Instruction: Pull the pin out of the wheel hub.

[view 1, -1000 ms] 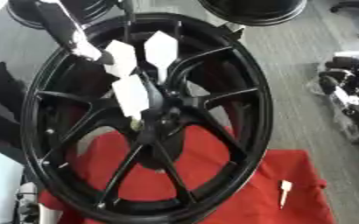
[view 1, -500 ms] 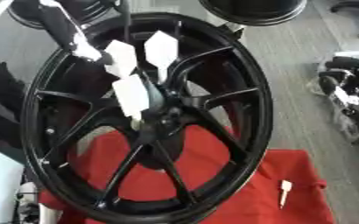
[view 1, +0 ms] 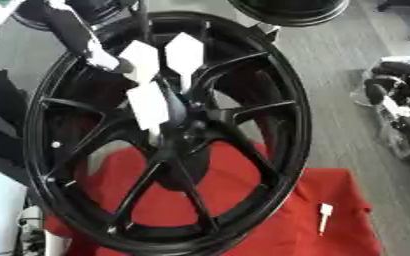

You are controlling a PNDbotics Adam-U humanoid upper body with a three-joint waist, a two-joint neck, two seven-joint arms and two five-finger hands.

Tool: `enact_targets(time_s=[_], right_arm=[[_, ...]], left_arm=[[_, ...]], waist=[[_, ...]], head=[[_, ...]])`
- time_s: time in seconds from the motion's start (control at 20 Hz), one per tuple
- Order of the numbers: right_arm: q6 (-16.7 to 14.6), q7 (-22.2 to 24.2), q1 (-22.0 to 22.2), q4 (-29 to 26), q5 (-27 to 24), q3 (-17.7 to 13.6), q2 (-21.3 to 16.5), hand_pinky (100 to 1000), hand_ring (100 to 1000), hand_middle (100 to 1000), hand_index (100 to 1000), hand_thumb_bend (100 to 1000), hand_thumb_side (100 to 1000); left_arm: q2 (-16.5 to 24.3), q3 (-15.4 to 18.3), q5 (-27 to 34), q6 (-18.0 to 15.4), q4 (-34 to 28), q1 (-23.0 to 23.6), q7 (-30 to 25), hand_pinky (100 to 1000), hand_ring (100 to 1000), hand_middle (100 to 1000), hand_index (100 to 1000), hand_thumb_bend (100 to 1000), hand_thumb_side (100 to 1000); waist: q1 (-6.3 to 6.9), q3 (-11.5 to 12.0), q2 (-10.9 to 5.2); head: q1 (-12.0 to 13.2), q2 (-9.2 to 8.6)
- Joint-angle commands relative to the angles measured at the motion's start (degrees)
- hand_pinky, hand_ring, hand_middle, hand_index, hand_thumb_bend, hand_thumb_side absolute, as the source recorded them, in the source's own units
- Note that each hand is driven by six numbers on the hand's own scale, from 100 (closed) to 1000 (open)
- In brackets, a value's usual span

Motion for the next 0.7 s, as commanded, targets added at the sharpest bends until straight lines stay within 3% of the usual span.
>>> enact_targets(time_s=[0.05, 0.35, 0.7], right_arm=[[-0.17, 0.17, -0.46, -0.65, 0.01, -0.27, -1.58, 911, 729, 721, 752, 431, 205], [-0.14, 0.23, -0.45, -0.6, 0.19, -0.21, -1.6, 911, 730, 721, 752, 431, 206], [-0.06, 0.34, -0.37, -0.44, 0.33, -0.1, -1.67, 912, 730, 721, 753, 430, 208]], left_arm=[[0.44, 0.0, 0.34, -5.3, 0.14, -0.89, -5.14, 859, 859, 783, 808, 404, 475], [0.22, -0.2, 0.67, -5.92, 0.3, -0.91, -5.14, 858, 856, 778, 805, 389, 473], [0.49, -0.28, 3.06, -4.81, -1.11, -1.26, -5.14, 842, 830, 749, 758, 275, 400]], waist=[[-0.07, -0.08, -1.65], [-0.05, -0.07, -1.64], [0.04, 0.0, -1.67]], head=[[0.28, 0.05], [0.41, 0.24], [0.69, 0.41]])
